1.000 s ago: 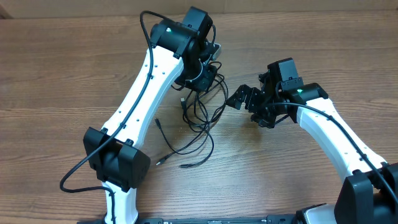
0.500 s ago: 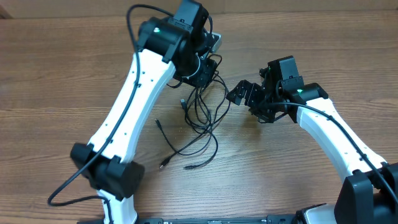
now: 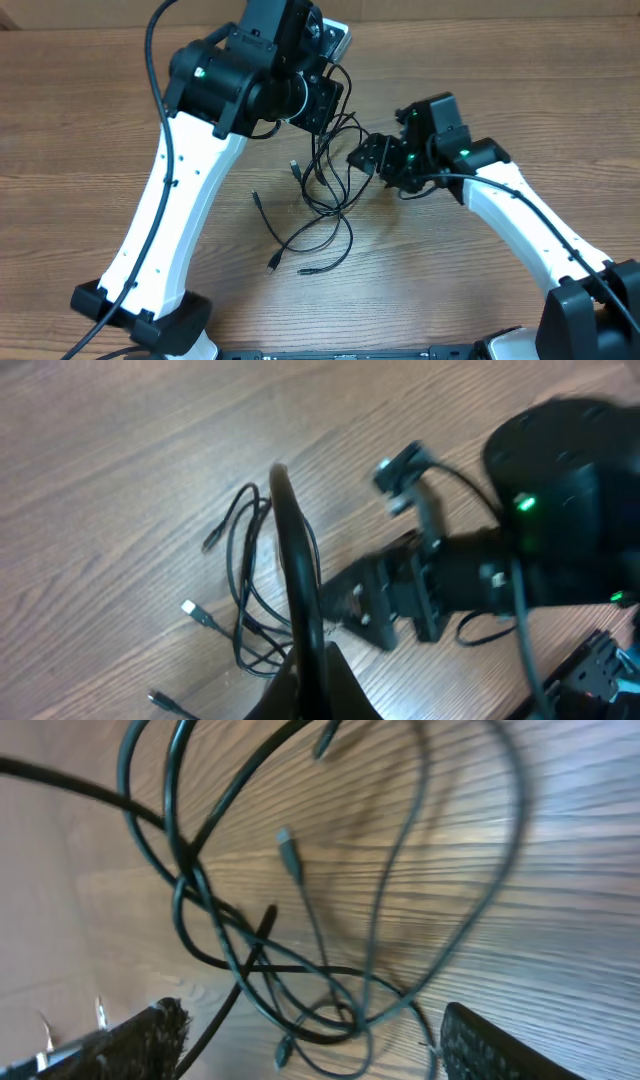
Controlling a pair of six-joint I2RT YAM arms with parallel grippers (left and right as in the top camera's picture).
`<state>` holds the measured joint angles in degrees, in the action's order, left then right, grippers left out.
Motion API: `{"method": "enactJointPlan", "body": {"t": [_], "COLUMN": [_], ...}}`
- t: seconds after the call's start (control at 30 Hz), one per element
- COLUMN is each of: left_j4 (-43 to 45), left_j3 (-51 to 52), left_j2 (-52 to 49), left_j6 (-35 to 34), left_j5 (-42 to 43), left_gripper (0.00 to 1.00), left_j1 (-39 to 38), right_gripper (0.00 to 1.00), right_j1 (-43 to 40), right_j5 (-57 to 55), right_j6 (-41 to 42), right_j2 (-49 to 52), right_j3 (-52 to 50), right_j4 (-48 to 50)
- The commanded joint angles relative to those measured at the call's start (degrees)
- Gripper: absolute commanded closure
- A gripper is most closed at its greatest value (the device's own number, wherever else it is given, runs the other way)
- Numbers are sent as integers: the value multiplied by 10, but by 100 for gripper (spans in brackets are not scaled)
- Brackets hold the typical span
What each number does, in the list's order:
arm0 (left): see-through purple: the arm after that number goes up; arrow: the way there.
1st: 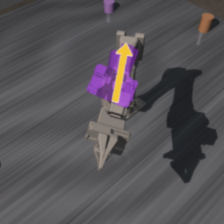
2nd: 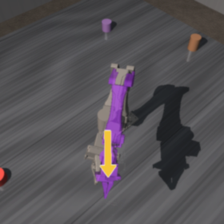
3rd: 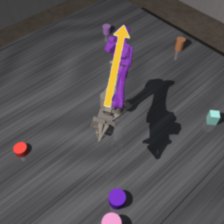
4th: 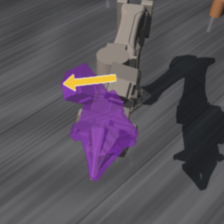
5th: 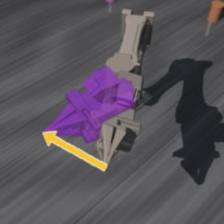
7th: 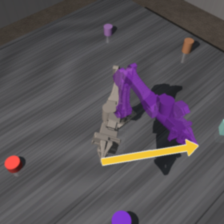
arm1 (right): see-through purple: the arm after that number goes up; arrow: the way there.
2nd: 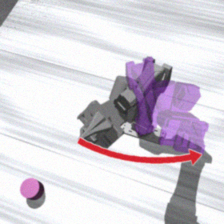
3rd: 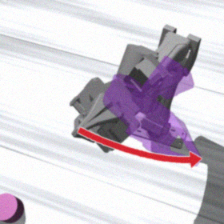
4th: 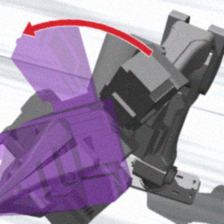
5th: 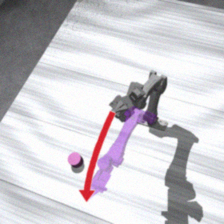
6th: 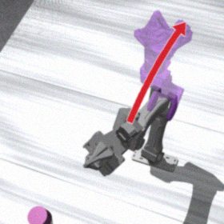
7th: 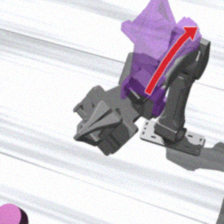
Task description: Untangle cables
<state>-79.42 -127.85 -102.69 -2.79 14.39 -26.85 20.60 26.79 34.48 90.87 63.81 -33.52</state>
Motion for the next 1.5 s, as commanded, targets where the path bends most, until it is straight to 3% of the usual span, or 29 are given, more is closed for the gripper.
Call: {"method": "enactJointPlan", "body": {"t": [0.0,0.4,0.6,0.8,0.97,1.2,1.47], "left_j4": [10,34,65,85,77,56,28], "left_j3": [-14,-14,-14,-14,-14,-14,-13], "left_j2": [35,104,149,186,217,241,240], "left_j6": [0,0,-3,-55,-170,-264,-277], "left_j5": [9,-4,-61,-177,-357,-525,-546], "left_gripper": [96,96,96,96,96,96,96], "left_j1": [6,6,6,6,6,6,6], "right_gripper": [19,20,24,28,27,23,23], "right_j1": [27,75,74,74,69,44,38], "right_j5": [0,-97,-150,-189,-245,-248,-246], "right_j6": [-2,67,89,92,125,138,138], "right_j2": [16,143,173,175,175,175,175], "right_j3": [-5,-5,-5,-5,-5,-5,-5], "right_j4": [25,107,103,91,61,47,46]}}
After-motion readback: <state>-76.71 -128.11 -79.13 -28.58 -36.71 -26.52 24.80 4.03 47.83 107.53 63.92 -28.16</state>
